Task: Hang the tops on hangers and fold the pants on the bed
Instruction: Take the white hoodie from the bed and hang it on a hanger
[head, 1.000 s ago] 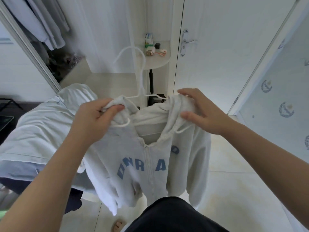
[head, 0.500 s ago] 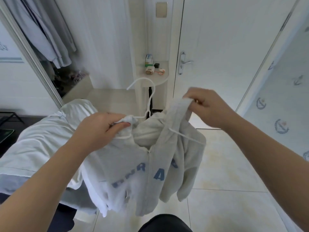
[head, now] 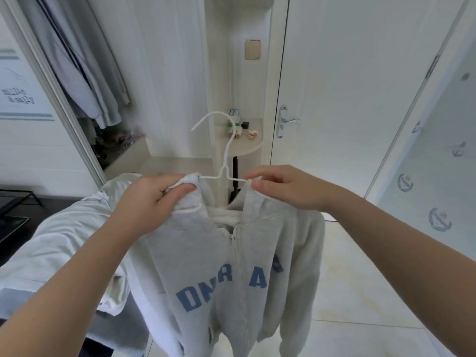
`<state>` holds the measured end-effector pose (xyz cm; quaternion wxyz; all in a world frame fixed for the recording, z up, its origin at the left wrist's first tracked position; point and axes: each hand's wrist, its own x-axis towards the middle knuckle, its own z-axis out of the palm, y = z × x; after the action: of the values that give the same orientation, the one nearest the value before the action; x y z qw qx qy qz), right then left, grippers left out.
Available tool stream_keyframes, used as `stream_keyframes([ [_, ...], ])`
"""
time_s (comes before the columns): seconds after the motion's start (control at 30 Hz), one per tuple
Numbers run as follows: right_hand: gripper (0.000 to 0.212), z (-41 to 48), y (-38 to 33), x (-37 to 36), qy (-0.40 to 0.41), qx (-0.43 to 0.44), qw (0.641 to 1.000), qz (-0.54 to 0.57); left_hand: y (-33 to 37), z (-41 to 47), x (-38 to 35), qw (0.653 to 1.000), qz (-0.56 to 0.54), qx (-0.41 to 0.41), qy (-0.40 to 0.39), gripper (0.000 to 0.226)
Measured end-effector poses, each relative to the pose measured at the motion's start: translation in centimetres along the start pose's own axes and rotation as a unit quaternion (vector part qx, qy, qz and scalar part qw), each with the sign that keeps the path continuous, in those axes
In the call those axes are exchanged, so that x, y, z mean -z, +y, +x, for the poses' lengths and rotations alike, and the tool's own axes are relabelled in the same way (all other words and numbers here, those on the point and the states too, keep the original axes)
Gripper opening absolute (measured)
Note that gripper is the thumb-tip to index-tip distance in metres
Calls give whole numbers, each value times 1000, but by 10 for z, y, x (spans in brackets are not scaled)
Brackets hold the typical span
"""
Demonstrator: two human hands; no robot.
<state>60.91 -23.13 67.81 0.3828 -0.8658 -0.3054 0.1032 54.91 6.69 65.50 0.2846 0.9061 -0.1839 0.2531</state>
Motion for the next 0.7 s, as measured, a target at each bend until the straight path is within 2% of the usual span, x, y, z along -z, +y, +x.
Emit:
stream_keyframes([
  [0.07, 25, 1, -5, -7, 6, 42, 999, -11, -1, 4, -2, 1000, 7, -2, -12, 28],
  [0.17, 21, -2, -8, -6, 20, 72, 997, -9, -6, 8, -5, 1000, -13, 12, 3, 46],
  [0.3, 29, -11, -4, 1, -22, 33, 997, -69, -11, 22, 6, 986, -34, 86, 137, 41],
  [0.37, 35, -15, -4, 1, -62, 17, 992, -106, -8, 33, 16, 974, -43, 90, 204, 40],
  [0.43, 40, -18, -8, 0, -61, 18, 993, -104, -4, 44, 22, 969, -48, 79, 228, 40],
  [0.5, 38, -19, -14, -2, 5, 46, 996, -70, 0, 57, 19, 984, -41, 38, 168, 39],
  [0.6, 40, -16, -21, -4, 89, 100, 988, -73, 7, 70, 2, 998, 0, 14, -54, 36],
  [0.63, 40, -15, -22, -5, 100, 110, 985, -85, 6, 70, -3, 995, 31, 26, -88, 46],
  [0.7, 40, -16, -19, -4, 119, 113, 982, -96, -1, 63, -9, 994, 65, 46, -74, 58],
])
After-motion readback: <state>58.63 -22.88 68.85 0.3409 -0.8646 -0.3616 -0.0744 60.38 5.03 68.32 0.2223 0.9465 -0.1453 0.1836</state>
